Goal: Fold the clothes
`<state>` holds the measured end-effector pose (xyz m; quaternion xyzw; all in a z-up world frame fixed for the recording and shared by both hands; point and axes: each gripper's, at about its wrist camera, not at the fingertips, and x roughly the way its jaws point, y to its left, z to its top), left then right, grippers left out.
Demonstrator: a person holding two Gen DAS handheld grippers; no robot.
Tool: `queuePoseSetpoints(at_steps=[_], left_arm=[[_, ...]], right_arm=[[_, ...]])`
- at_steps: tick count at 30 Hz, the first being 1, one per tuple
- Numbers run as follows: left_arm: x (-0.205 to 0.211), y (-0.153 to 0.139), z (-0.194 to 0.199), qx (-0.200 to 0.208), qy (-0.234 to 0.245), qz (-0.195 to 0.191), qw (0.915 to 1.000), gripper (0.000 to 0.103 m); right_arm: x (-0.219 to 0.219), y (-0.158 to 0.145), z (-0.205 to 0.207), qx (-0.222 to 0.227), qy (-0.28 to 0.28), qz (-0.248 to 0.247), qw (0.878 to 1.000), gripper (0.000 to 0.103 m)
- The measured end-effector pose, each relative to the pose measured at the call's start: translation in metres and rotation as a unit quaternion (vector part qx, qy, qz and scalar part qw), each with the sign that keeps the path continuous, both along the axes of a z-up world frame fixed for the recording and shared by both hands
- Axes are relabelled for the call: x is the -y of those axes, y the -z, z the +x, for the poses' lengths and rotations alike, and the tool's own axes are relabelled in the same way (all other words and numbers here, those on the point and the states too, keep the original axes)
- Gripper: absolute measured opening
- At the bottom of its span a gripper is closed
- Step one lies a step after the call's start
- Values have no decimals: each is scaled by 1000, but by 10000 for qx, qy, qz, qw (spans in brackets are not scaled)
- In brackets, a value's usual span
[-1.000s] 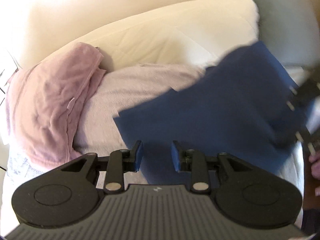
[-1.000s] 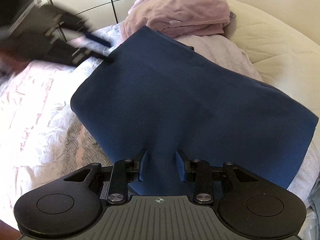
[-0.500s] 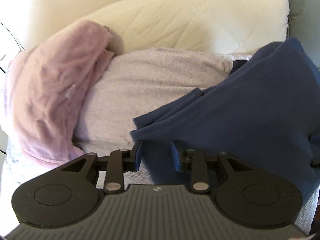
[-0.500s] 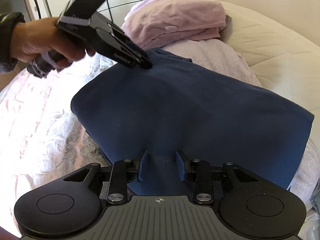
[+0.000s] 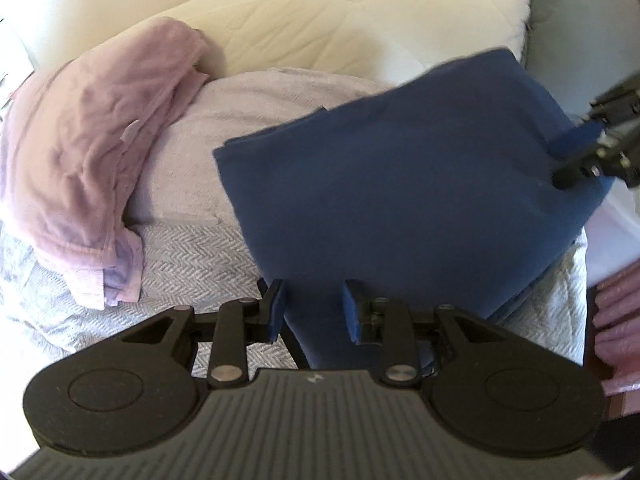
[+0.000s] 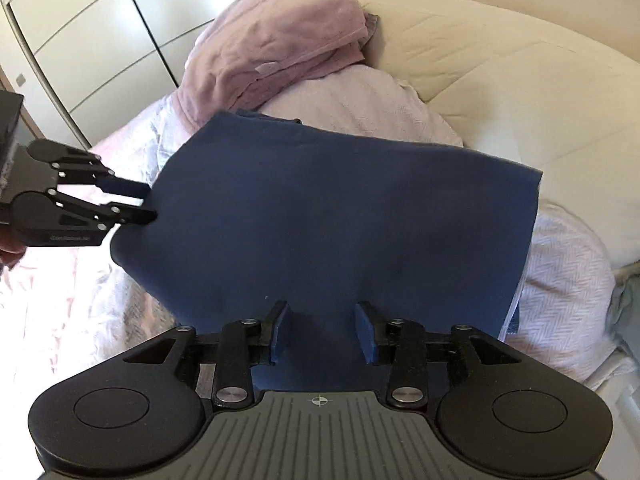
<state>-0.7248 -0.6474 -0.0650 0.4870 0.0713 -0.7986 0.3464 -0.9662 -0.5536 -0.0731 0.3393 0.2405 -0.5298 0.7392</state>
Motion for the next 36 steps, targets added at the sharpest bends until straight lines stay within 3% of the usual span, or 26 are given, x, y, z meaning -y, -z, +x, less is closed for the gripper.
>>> queuePoseSetpoints(at_steps=[2, 3, 5, 10, 15, 26, 36], left_arm=[[-7, -10, 3, -53, -79, -54, 9999, 27], [-11, -14, 6, -94, -141, -73, 9998, 30], [-27, -20, 16, -248, -375, -35, 9990, 38], [-77, -24, 42, -619, -726, 90, 9954, 72], [-147, -25, 74, -1006, -769, 231, 9917, 88], [-258, -63, 152, -1486, -1112, -27, 9826, 95], [-294, -93, 162, -1488, -1235, -50, 9811, 96]], right_arm=[[-5, 1, 0, -37, 103, 22, 9999, 52], [-7, 2, 0, -56, 154, 33, 9999, 64], [-20, -2, 1, -43, 345, -47, 9994, 73], [-78, -8, 16, -5, 980, 20, 9952, 76], [-159, -18, 57, -163, 1537, 20, 9880, 79], [-292, -64, 164, -218, 2475, -208, 9684, 82], [-316, -97, 199, -439, 2518, -360, 9661, 83]])
